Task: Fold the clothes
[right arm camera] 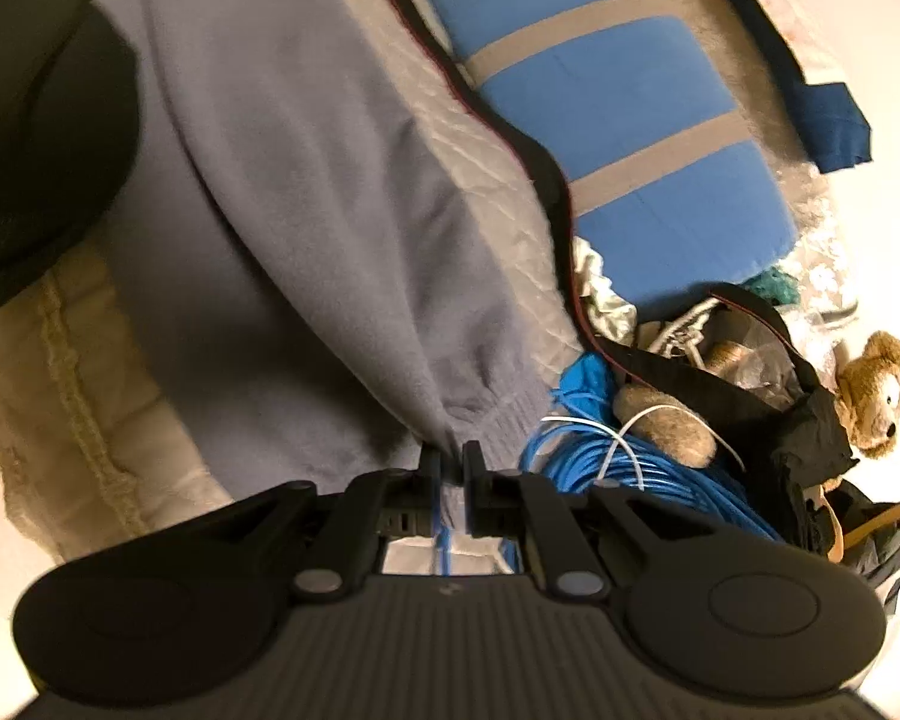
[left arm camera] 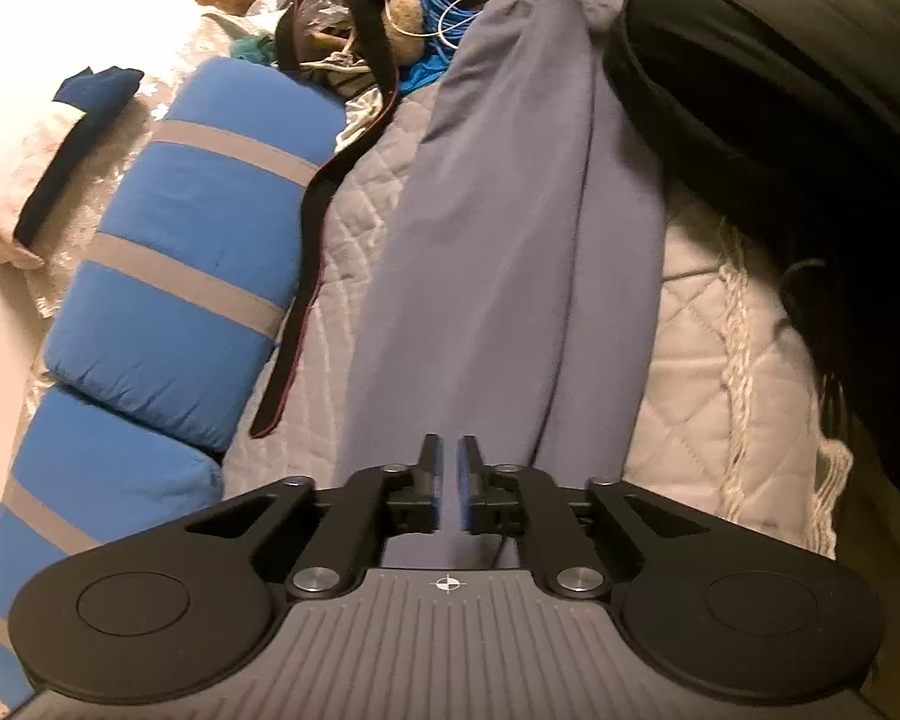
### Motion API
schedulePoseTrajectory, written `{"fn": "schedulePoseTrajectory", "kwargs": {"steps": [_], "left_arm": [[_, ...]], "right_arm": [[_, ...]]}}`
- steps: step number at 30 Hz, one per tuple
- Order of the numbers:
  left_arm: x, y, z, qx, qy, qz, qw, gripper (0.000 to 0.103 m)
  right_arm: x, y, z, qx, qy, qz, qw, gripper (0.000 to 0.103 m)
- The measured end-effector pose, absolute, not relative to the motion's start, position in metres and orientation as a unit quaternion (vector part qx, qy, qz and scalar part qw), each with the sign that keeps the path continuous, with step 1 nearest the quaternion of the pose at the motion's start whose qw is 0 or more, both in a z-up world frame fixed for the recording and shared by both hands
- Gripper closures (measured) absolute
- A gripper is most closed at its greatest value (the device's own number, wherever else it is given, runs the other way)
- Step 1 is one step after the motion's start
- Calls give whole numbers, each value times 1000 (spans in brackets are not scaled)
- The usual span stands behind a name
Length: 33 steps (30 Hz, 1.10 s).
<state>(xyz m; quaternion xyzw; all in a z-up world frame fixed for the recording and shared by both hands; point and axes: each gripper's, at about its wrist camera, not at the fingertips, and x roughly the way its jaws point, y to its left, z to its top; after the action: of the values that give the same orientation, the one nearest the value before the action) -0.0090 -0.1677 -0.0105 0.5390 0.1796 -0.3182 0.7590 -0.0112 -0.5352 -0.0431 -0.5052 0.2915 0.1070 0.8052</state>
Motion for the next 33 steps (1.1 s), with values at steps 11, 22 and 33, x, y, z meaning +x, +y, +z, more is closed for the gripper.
{"fn": "schedulePoseTrajectory", "kwargs": {"steps": [11, 22, 33], "left_arm": [[1, -209, -53, 583, 170, -311, 731, 60], [-19, -186, -37, 619, 128, -278, 723, 101], [-31, -183, -43, 631, 149, -299, 700, 101]], "right_arm": [[11, -544, -5, -498, 265, 90, 821, 96], [-22, -541, -48, -490, 293, 112, 813, 96], [-42, -535, -69, -499, 312, 125, 799, 97]]}}
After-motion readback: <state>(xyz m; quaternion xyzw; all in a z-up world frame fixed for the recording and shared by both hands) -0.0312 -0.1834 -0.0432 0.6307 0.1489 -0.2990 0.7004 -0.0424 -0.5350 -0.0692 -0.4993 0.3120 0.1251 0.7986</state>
